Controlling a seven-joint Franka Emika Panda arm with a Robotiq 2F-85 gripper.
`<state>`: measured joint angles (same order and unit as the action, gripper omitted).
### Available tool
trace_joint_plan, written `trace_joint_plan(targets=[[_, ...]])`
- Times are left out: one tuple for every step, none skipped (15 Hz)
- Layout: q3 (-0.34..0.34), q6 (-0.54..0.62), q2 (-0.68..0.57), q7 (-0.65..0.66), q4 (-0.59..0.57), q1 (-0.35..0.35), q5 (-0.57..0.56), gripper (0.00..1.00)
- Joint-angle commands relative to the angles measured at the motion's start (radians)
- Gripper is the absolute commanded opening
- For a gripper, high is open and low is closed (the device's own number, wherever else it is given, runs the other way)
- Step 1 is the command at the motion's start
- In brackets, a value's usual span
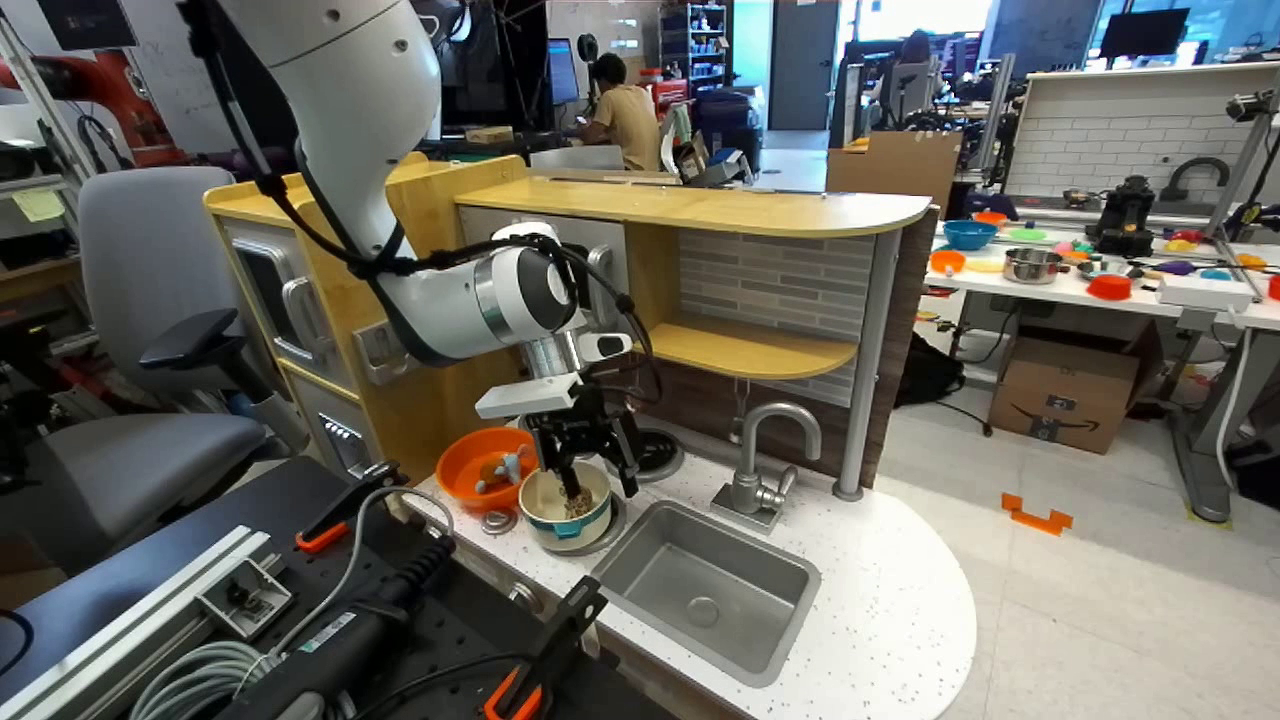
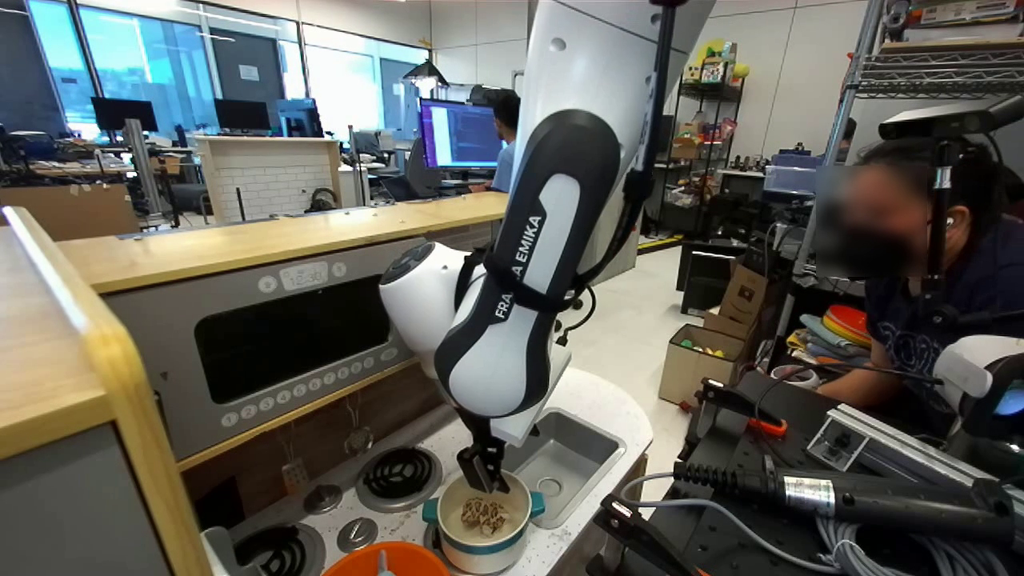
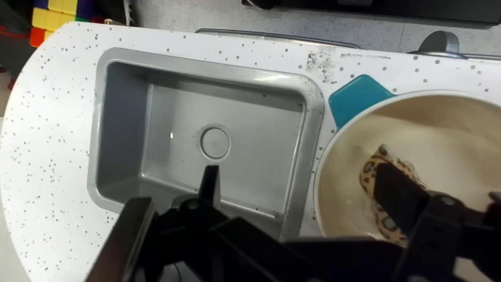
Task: Twist the pot on the stove to the left
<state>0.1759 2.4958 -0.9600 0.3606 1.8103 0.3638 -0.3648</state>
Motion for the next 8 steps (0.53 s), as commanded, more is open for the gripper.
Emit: trace_joint_plan(targets=[[0.025, -0.034, -0.056, 0.008, -0.062, 0.031, -0.019, 1.0], [0.026, -0.037, -0.065, 0.007, -0.069, 0.034, -0.019, 1.0], [0.027, -0.043, -0.075, 0.006, -0.079, 0.035, -0.017, 1.0], [0.027, -0.05, -0.086, 0.006, -0.091, 0.036, -0.013, 1.0], [0.027, -0.054, -0.095, 0.007, -0.1, 0.037, -0.012, 1.0], [0.027, -0.061, -0.105, 0.007, -0.111, 0.038, -0.011, 1.0], [0.027, -0.073, -0.114, 0.007, -0.123, 0.038, -0.011, 1.0], [0.027, -0.085, -0.124, 0.009, -0.136, 0.04, -0.012, 0.87]])
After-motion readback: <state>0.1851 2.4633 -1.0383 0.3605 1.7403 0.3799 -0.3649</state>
